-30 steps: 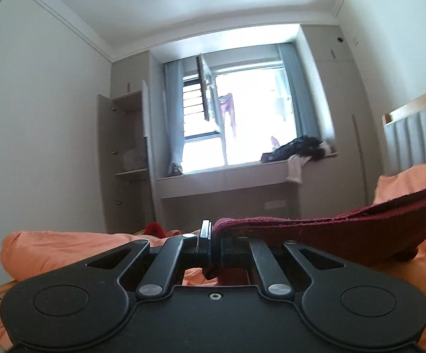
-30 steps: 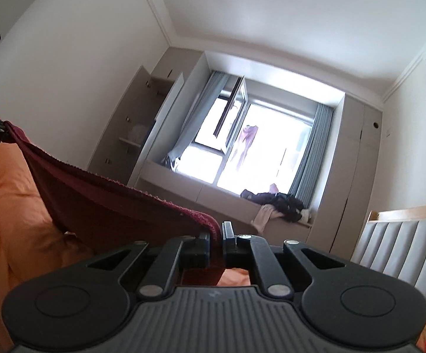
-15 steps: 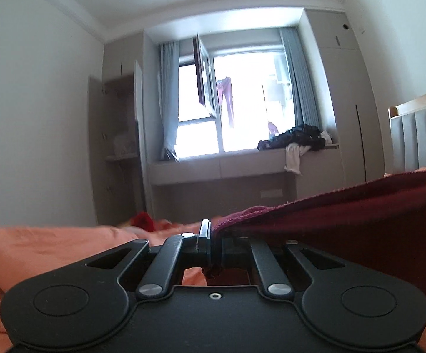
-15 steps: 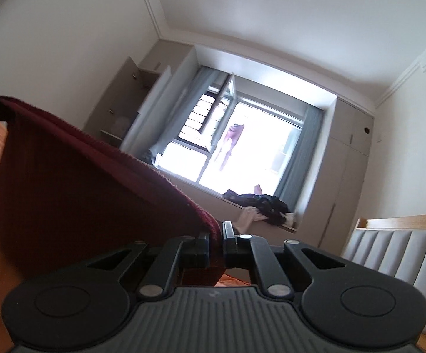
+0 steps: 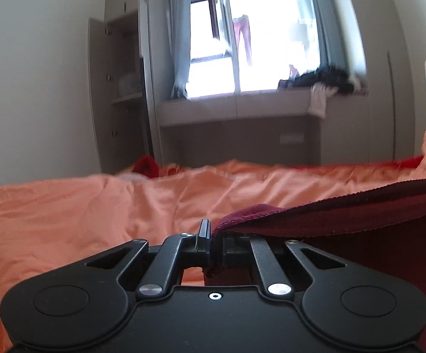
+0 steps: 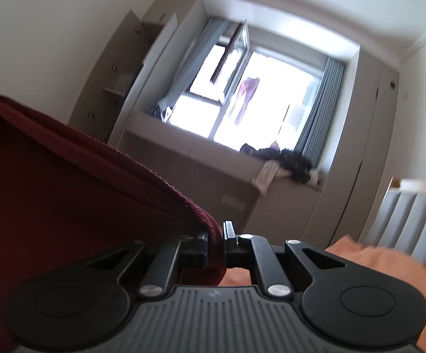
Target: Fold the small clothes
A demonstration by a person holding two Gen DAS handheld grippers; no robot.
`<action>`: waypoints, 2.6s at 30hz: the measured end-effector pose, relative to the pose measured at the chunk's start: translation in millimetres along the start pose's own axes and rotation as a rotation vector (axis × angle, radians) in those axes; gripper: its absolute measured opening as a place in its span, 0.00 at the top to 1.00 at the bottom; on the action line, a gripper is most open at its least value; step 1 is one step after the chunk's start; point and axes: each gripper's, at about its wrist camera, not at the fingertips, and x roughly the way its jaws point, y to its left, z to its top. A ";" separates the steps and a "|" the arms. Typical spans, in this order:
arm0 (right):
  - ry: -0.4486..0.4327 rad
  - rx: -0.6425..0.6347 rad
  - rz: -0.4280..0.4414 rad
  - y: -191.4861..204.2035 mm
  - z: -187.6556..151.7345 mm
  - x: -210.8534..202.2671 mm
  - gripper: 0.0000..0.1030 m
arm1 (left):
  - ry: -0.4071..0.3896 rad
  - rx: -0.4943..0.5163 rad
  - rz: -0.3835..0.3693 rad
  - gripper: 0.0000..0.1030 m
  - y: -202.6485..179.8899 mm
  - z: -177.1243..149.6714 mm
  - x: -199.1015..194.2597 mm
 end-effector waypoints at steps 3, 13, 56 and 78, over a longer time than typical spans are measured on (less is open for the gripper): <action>0.049 0.007 0.027 4.3 -12.8 23.4 0.91 | 0.078 -0.024 -0.006 0.92 0.7 -9.2 36.7; 0.144 0.002 0.052 15.8 -34.4 45.8 0.83 | 0.215 -0.077 -0.050 0.79 11.2 -28.5 89.5; 0.084 0.333 -0.002 -25.2 -17.3 -13.0 0.00 | 0.127 -0.192 -0.040 0.01 30.4 -37.1 8.5; 0.026 0.304 0.141 76.5 -13.7 -58.9 0.00 | -0.028 -0.464 -0.229 0.00 50.1 -135.9 -105.0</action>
